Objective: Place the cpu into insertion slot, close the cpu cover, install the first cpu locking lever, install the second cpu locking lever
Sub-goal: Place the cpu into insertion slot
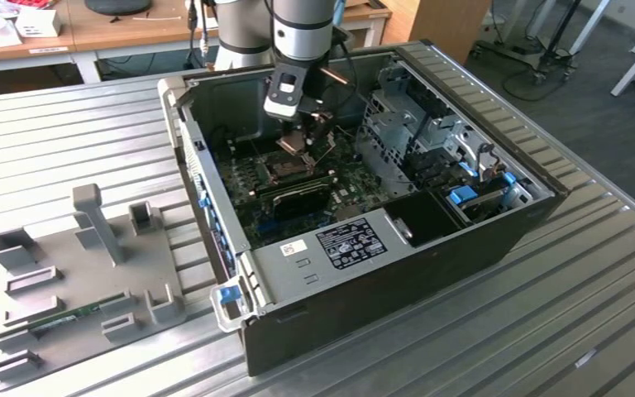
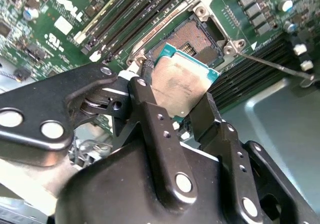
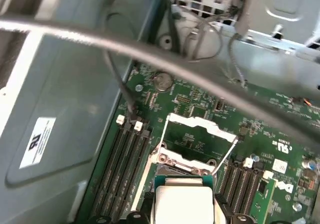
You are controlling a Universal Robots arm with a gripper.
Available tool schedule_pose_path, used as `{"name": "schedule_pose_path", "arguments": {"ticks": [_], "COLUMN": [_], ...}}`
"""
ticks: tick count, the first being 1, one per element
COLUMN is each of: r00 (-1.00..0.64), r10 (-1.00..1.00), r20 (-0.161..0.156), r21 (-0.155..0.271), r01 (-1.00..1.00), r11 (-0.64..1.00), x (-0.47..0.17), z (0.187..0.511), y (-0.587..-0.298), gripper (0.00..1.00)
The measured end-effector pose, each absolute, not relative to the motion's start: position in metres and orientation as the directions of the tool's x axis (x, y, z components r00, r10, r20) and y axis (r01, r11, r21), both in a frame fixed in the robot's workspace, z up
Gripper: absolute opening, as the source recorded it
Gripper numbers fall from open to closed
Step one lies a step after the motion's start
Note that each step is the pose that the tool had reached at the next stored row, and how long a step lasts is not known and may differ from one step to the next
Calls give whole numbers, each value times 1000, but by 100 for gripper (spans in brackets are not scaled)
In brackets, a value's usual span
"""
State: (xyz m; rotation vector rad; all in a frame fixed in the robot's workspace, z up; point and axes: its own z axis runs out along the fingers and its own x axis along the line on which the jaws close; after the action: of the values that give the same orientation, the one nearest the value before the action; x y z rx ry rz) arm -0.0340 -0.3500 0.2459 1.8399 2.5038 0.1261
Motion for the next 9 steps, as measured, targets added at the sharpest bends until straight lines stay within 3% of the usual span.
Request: {"name": "schedule_pose_path", "arguments": {"ticks": [9], "r00": [-181], "r10": [983], "r20": [22], "r21": [84], "r01": [980], "r11": [179], "x": [-34], "z": [246], "y": [-350], "gripper": [54]}}
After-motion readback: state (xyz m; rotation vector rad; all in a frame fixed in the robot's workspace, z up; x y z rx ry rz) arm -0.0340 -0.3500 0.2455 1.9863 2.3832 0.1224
